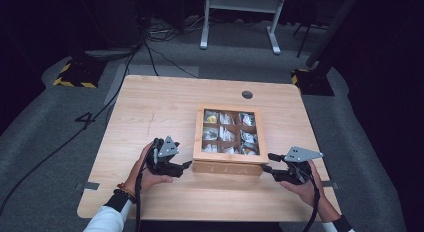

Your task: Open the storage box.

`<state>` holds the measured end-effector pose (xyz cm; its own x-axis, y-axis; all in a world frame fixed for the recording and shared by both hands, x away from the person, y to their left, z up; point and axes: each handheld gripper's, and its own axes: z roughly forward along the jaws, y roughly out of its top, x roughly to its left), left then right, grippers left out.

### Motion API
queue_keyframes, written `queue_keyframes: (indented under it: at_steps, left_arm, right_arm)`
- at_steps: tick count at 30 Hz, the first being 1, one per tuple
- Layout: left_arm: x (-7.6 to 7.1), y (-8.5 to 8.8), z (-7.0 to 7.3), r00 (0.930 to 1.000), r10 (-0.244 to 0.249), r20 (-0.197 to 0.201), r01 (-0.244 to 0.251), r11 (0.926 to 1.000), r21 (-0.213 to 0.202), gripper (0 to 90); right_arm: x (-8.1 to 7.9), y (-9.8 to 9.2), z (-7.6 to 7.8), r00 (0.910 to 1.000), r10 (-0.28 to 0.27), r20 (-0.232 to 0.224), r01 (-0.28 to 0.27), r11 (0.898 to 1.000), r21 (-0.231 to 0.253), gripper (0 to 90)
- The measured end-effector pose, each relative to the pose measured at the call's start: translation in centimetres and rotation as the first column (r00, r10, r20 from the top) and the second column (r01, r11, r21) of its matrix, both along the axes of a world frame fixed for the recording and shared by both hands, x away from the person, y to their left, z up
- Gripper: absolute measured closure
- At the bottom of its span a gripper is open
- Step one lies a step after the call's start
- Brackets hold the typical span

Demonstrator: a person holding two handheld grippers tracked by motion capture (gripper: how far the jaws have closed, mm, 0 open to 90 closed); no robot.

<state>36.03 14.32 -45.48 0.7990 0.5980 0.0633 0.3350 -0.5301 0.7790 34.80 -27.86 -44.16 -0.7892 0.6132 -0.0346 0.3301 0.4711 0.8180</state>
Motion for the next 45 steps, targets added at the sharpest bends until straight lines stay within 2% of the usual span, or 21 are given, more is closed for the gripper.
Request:
queue_keyframes:
  at_steps: [7, 14, 19, 23, 24, 30, 33, 34, 41, 45]
  left_arm:
    - [0.0, -0.3, 0.5, 0.9997, -0.017, 0.02, 0.017, 0.9997, -0.015, 21.3]
    - [0.0, -0.5, 0.7, 0.9995, -0.025, 0.02, 0.026, 0.9994, -0.021, 21.0]
    - [0.0, -0.9, 0.9, 0.9985, -0.039, 0.039, 0.039, 0.9991, -0.014, 21.0]
    - [0.1, -1.1, 1.3, 0.9982, -0.035, 0.05, 0.036, 0.9989, -0.03, 21.1]
    - [0.1, -1.2, 1.5, 0.9975, -0.032, 0.063, 0.034, 0.9987, -0.038, 21.2]
    - [0.1, -1.6, 2.1, 0.9953, -0.042, 0.087, 0.046, 0.9976, -0.052, 21.2]
    - [0.1, -1.8, 2.3, 0.9939, -0.047, 0.1, 0.052, 0.9975, -0.048, 21.2]
    - [0.1, -1.9, 2.4, 0.9921, -0.049, 0.116, 0.055, 0.9974, -0.046, 21.4]
    - [0.3, -2.4, 2.6, 0.9884, -0.05, 0.143, 0.057, 0.9973, -0.045, 22.5]
    - [0.5, -2.5, 3.0, 0.9862, -0.05, 0.158, 0.06, 0.9964, -0.06, 22.5]
  right_arm:
    - [-0.1, 0.1, 0.3, 1.0, 0.0, 0.009, 0.0, 1.0, 0.009, 49.1]
    - [-0.1, 0.1, 0.5, 0.9998, 0.001, 0.022, -0.001, 1.0, 0.015, 49.2]
    - [-0.1, 0.0, 0.7, 0.9995, -0.004, 0.031, 0.003, 1.0, 0.023, 48.9]
    - [-0.1, 0.0, 0.8, 0.9996, -0.004, 0.029, 0.003, 1.0, 0.027, 48.9]
    - [-0.1, 0.0, 0.8, 0.9995, -0.004, 0.032, 0.003, 1.0, 0.026, 48.9]
    - [-0.1, 0.0, 1.1, 0.999, -0.005, 0.044, 0.003, 0.999, 0.04, 48.8]
    - [-0.1, -0.1, 1.2, 0.9988, -0.006, 0.049, 0.004, 0.999, 0.043, 48.8]
    - [-0.1, -0.1, 1.4, 0.9985, -0.005, 0.055, 0.003, 0.999, 0.046, 48.8]
    - [0.0, -0.1, 1.8, 0.9976, -0.003, 0.069, 0.0, 0.999, 0.047, 48.4]
    - [0.0, -0.1, 2.2, 0.9966, -0.01, 0.082, 0.005, 0.998, 0.062, 48.4]
